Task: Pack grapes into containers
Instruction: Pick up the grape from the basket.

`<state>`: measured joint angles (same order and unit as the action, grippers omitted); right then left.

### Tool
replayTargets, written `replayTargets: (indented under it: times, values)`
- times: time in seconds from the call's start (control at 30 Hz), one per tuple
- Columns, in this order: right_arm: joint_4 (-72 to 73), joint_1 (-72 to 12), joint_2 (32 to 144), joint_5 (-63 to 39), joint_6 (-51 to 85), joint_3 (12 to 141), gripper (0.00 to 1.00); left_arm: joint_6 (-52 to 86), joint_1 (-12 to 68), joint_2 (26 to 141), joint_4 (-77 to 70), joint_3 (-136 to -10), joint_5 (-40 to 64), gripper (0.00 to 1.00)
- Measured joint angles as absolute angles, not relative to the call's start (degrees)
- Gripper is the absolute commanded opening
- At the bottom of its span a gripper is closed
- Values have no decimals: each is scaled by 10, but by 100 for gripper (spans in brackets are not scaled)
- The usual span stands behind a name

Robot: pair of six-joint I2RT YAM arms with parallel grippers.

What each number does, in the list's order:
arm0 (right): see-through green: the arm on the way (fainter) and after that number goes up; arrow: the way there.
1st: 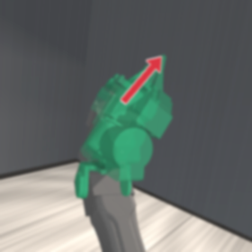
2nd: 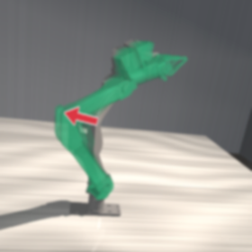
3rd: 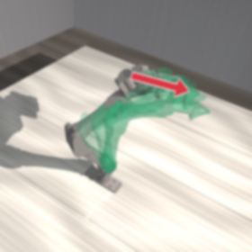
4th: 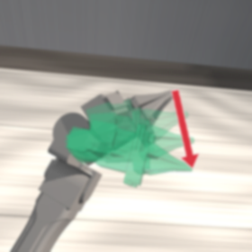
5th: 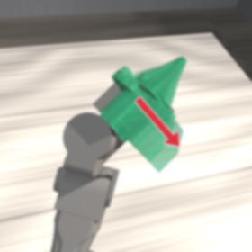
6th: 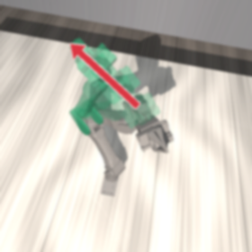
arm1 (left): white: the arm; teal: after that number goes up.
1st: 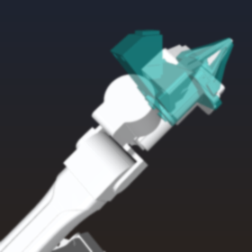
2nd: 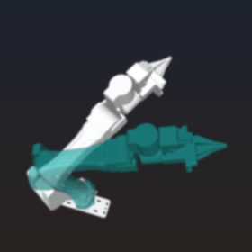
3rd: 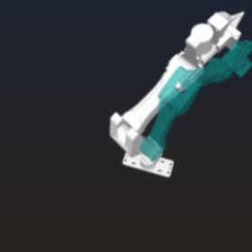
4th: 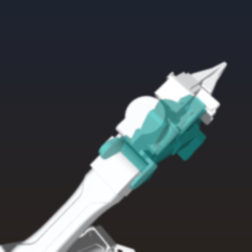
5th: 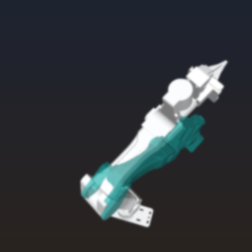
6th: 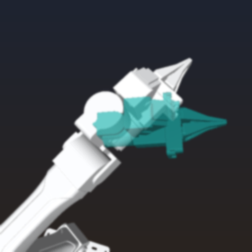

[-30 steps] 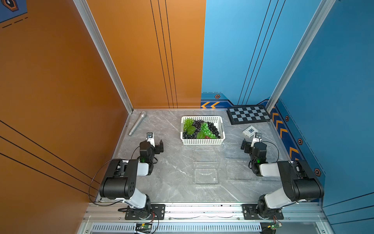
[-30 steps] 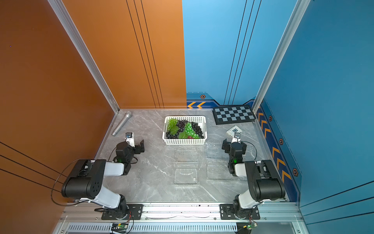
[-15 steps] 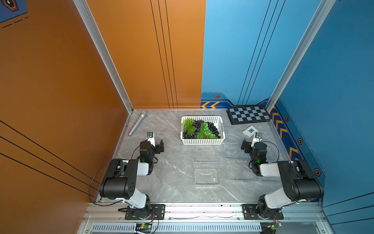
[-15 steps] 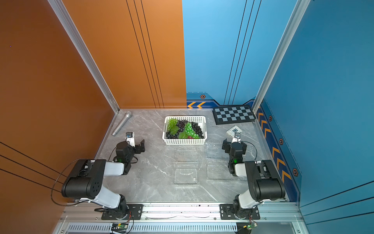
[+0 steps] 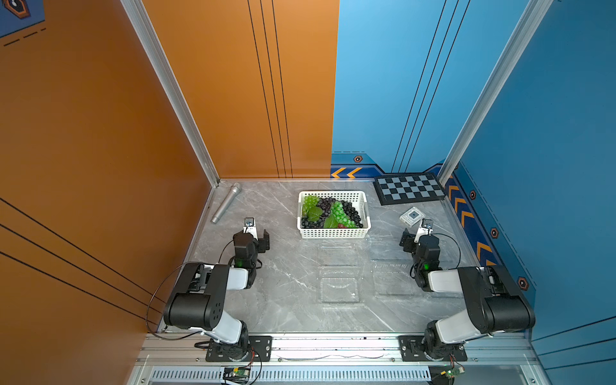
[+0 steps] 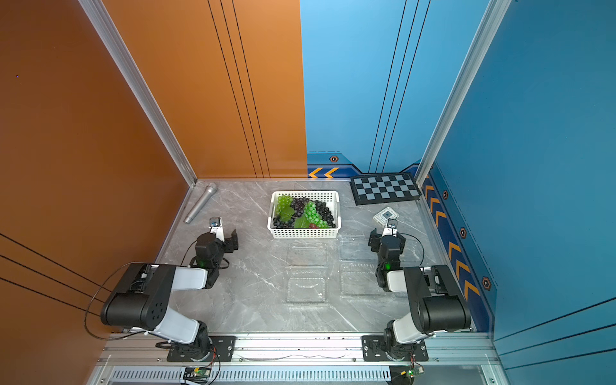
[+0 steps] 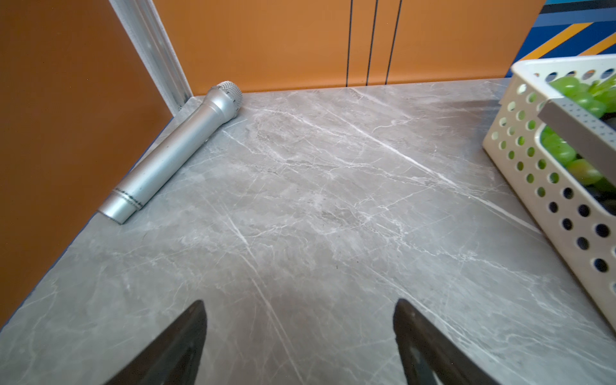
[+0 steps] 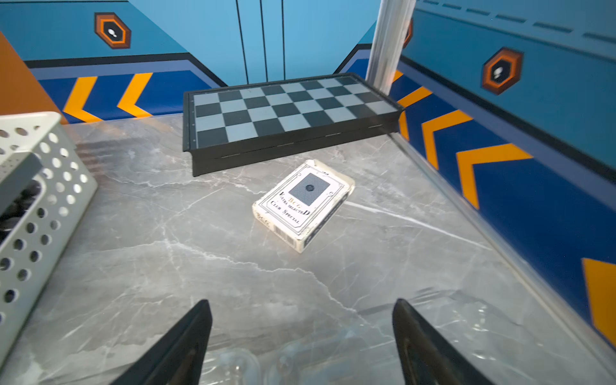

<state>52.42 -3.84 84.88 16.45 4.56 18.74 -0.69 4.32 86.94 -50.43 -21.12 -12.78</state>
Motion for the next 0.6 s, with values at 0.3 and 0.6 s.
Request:
replayTargets:
  times: [0.3,0.6]
  values:
    - [390,-131,640,231,19,227,83,-37,136,744,-387,-258,-261,87]
    - [173,-177,697,151,69,456,74,50,186,676,-156,-384,-255,82]
